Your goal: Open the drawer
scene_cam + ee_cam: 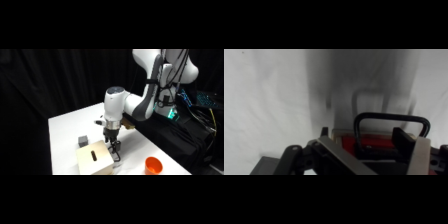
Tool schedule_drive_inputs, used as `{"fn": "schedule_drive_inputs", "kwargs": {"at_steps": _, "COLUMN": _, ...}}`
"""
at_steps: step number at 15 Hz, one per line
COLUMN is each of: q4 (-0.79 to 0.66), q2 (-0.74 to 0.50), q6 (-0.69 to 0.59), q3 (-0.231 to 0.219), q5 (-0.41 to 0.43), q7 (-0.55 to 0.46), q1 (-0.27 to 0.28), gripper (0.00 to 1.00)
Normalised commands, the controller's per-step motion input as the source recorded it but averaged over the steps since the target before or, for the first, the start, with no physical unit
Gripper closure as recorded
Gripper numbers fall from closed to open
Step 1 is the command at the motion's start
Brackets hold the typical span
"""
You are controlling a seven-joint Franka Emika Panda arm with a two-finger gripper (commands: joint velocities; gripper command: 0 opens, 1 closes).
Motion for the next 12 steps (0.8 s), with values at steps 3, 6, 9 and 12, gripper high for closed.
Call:
{"fn": "schedule_drive_inputs", "kwargs": {"at_steps": 3, "q4": -0.01, "q2": 0.13, "q6": 0.30, "q3": -0.142, "q5": -0.050, "q7": 0.09, "q1": 0.152, "gripper": 0.00}}
{"fn": "schedule_drive_inputs", "kwargs": {"at_steps": 6, "q4": -0.05, "q2": 0.07, "q6": 0.25, "q3": -0.115, "q5": -0.019, "q7": 0.04, "q1": 0.120, "gripper": 0.00}}
{"fn": "schedule_drive_inputs", "kwargs": {"at_steps": 9, "q4": -0.17, "q2": -0.07, "q6": 0.18, "q3": -0.101, "q5": -0.013, "q7": 0.02, "q1": 0.113, "gripper": 0.00}}
{"fn": "schedule_drive_inputs", "kwargs": {"at_steps": 12, "q4": -0.38, "q2": -0.24, "q6": 0.06, "q3": -0.143, "q5": -0.048, "q7": 0.02, "q1": 0.131, "gripper": 0.00}}
